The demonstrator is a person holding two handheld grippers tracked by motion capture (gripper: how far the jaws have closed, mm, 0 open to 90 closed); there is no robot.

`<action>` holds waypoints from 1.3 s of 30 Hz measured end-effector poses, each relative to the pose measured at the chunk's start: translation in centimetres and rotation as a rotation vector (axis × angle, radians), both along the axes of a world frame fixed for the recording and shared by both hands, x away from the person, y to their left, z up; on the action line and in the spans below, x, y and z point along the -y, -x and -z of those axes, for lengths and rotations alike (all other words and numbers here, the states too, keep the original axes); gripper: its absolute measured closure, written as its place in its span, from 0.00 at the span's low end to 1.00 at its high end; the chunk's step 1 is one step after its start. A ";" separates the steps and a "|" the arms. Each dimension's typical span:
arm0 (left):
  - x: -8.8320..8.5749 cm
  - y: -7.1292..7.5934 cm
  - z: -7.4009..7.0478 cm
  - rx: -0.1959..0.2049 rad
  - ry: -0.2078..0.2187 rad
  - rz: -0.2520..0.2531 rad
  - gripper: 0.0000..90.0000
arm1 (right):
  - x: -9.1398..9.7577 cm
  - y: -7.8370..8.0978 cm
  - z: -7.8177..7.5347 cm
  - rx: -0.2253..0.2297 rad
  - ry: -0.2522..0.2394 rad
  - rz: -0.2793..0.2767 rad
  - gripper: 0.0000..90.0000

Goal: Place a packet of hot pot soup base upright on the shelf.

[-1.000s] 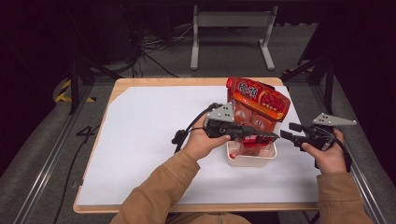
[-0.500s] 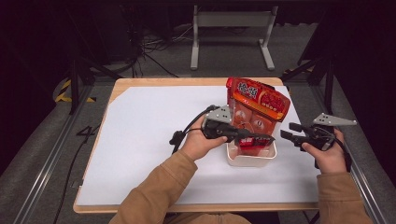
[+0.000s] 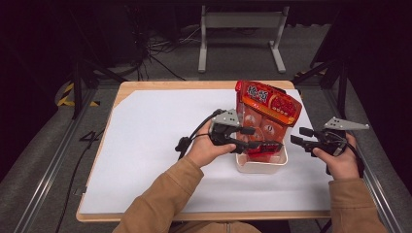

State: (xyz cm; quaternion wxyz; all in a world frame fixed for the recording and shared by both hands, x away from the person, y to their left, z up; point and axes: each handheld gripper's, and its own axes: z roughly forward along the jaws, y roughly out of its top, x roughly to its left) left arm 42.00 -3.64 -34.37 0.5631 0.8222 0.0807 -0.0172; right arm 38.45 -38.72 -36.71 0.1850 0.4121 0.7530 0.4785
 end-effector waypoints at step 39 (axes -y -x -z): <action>-14.7 2.2 -2.7 0.058 -0.037 -0.376 0.21 | -1.0 -0.9 -0.3 0.036 0.010 -0.015 0.43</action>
